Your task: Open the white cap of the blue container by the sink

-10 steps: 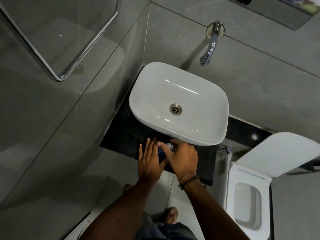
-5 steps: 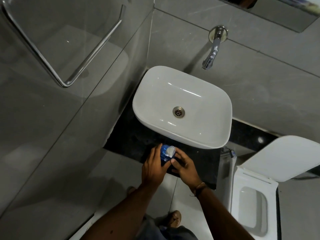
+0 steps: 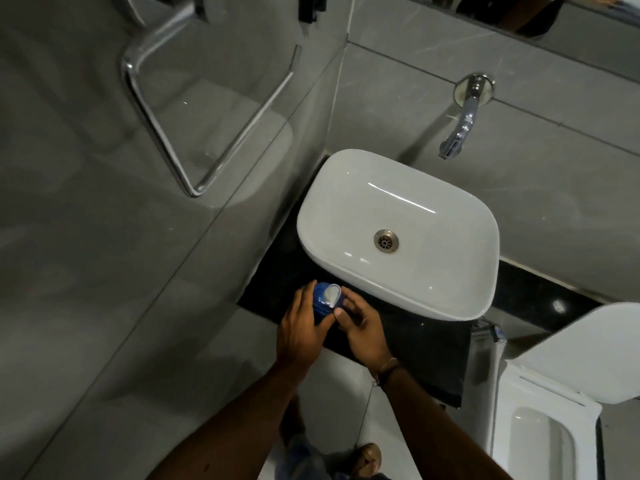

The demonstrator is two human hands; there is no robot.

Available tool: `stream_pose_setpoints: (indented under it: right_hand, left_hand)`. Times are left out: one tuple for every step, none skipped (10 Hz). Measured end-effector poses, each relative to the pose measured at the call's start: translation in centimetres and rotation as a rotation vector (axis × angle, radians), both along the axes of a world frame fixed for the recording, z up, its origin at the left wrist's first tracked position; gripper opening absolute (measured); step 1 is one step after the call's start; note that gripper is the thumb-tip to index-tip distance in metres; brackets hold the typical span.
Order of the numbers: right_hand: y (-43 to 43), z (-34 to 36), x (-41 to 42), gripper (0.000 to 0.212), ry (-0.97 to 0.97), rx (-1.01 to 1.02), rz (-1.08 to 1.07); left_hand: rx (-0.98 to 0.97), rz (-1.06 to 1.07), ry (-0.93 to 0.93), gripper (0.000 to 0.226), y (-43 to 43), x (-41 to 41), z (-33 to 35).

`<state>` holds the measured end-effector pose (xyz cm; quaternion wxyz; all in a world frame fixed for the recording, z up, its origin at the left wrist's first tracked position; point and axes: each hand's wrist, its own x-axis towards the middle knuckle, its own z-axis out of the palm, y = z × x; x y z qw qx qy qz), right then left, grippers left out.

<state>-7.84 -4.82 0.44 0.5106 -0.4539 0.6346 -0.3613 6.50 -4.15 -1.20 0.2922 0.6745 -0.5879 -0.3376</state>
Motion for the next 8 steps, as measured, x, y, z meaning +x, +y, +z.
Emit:
stream_pose_setpoints:
  right_hand:
    - [-2.0,-0.4,3.0,0.052,-0.017,0.001,0.045]
    - [-3.4,-0.8,5.4,0.05,-0.03,0.024,0.068]
    - [-4.3,-1.5,6.8,0.049,-0.032,0.036,0.09]
    - [-4.5,-1.8,7.5,0.05,-0.008,0.047,0.091]
    - [-4.7,-2.2,7.9,0.05,-0.006,0.059,0.088]
    - [-4.6,-2.0,8.0,0.052,0.0,0.054,0.075]
    - [-4.4,-2.2,7.9,0.055,0.019,0.042,0.099]
    - [-4.0,-1.9,8.1,0.064,-0.006,0.051,0.072]
  left_hand:
    - [0.0,0.053,0.003,0.076,-1.3,2.9,0.1]
    - [0.009,0.086,0.019,0.076,-2.2,5.2,-0.1]
    - [0.033,0.104,0.031,0.077,-2.8,6.6,-0.2]
    - [0.061,0.119,0.037,0.083,-3.0,7.2,-0.5]
    - [0.056,0.136,0.044,0.083,-3.2,7.5,-0.9]
    - [0.076,0.133,0.043,0.08,-3.3,7.4,-0.9]
    - [0.096,0.139,0.04,0.086,-3.1,7.5,-1.0]
    - [0.056,0.174,-0.017,0.095,-2.6,7.1,-0.6]
